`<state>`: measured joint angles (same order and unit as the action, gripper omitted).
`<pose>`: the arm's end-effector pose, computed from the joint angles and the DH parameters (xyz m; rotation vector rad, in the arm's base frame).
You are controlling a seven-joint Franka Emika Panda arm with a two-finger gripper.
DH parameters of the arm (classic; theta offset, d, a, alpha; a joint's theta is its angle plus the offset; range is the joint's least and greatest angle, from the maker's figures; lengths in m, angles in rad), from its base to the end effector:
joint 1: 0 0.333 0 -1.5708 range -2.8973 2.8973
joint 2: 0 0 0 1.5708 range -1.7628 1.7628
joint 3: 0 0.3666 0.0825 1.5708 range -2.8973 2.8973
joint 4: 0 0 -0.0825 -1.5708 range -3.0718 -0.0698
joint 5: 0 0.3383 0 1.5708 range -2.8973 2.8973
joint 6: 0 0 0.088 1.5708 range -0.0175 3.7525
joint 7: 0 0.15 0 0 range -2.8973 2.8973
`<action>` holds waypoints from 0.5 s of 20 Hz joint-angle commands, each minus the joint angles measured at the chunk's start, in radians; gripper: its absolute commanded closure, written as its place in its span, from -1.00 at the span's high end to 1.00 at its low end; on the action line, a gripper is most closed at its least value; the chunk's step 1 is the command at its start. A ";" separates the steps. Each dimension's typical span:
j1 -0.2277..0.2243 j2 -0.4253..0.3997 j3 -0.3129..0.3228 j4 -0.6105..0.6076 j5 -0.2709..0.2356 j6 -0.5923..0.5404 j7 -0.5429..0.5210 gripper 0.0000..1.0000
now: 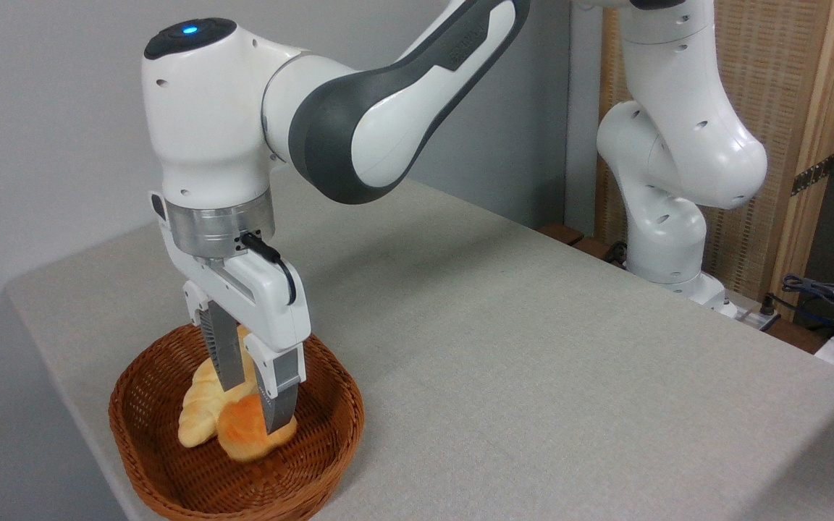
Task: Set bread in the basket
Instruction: 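Open the gripper to release the bun and raise the gripper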
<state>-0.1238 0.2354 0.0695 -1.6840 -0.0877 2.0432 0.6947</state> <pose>0.6162 -0.0455 0.4948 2.9144 -1.0918 0.2157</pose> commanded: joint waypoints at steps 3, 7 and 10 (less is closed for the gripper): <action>0.001 -0.074 0.001 0.000 -0.012 -0.015 -0.017 1.00; 0.001 -0.197 -0.002 0.006 -0.015 -0.202 -0.015 1.00; 0.001 -0.209 -0.020 0.062 -0.007 -0.372 -0.017 1.00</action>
<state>-0.1237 0.0492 0.0690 -1.6612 -0.0877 1.8011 0.6942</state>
